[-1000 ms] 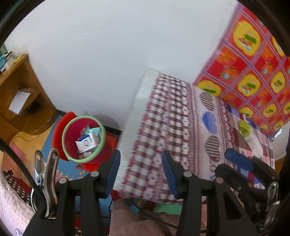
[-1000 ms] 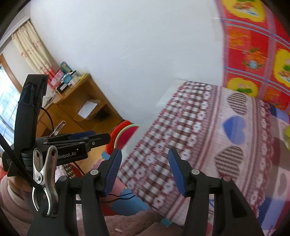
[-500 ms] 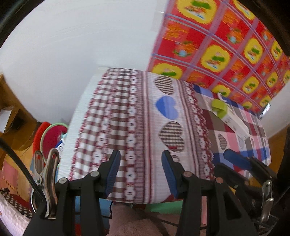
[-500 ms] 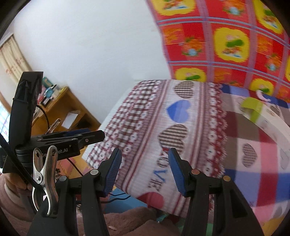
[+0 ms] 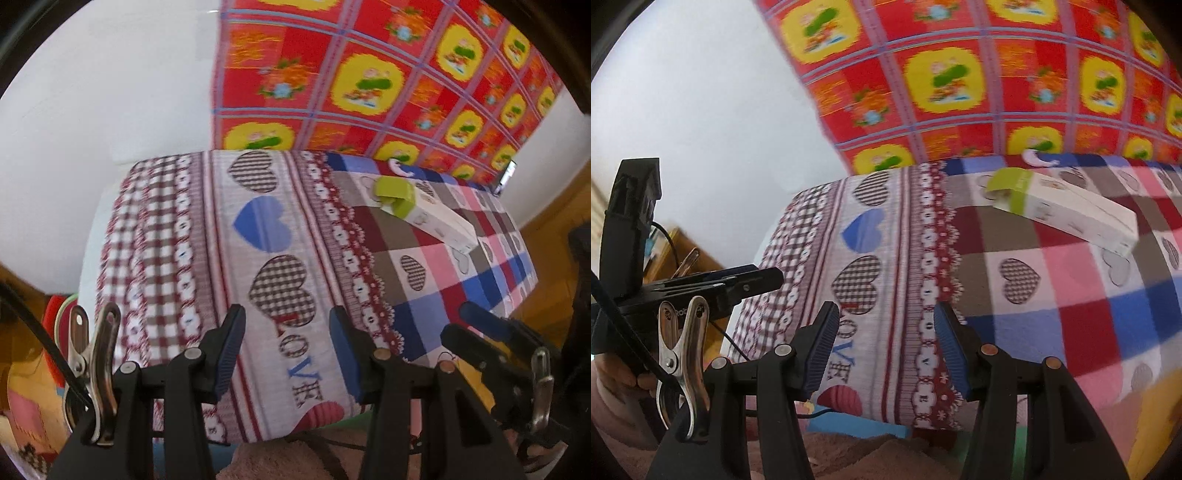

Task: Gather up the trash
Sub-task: 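Reach both tools down to the white-and-green selfie stick box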

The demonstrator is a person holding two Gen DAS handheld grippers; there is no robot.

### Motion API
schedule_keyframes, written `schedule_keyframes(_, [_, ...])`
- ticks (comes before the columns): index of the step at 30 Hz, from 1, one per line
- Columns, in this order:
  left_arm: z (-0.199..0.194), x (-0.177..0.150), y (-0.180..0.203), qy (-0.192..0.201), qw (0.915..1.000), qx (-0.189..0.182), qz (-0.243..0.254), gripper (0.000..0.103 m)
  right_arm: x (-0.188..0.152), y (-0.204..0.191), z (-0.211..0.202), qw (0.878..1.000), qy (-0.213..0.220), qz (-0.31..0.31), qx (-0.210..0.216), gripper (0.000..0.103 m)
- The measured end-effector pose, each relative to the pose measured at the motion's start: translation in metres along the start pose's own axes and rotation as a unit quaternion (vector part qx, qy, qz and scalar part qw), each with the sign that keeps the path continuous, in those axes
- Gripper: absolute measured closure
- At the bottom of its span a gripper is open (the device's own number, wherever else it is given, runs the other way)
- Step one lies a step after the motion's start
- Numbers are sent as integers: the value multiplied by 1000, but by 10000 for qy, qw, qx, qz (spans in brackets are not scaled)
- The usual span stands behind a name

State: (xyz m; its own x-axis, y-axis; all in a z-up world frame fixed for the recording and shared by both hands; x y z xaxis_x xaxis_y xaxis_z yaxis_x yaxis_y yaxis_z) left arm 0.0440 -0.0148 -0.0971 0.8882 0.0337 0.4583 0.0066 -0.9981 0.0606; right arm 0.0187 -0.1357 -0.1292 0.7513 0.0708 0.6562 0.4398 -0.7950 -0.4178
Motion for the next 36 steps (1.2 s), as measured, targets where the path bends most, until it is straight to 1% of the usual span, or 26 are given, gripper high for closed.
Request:
schedule_keyframes(4, [7, 11, 16, 30, 9997, -75, 245, 54, 1, 19, -7, 9993, 162, 271, -177, 47])
schedule_keyframes(8, [15, 18, 37, -50, 9988, -194, 439, 54, -2, 41, -15, 9975, 268, 576, -316, 47])
schedule_keyframes(13, [27, 28, 65, -113, 9980, -303, 538, 54, -1, 77, -27, 9945, 362, 863, -473, 47])
schedule_keyframes(22, [52, 53, 113, -247, 9982, -328, 426, 54, 8, 146, -37, 9923, 232, 1078, -571, 47])
schedule_keyframes(30, [81, 90, 150, -336, 9987, -310, 229, 54, 26, 206, -43, 9897, 144, 1290, -597, 47])
schedule_keyframes(36, [108, 114, 176, -385, 9987, -203, 260, 54, 37, 250, -37, 9871, 80, 1477, -610, 47])
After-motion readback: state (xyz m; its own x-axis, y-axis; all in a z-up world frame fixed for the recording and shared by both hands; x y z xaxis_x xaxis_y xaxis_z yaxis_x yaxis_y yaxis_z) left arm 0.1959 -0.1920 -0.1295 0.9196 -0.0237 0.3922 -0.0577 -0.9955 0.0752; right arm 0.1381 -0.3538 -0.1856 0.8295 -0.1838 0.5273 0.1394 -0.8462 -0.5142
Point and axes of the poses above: each gripper's, at about its wrist camera, not at the fingertips, and z roughly the way its jaws point, y to its right, x to its top, the point moved 10 cm from there along z, roughly the way its jaws point, and after that the axes turned 9 degrees about x, right-handed, at the moved point
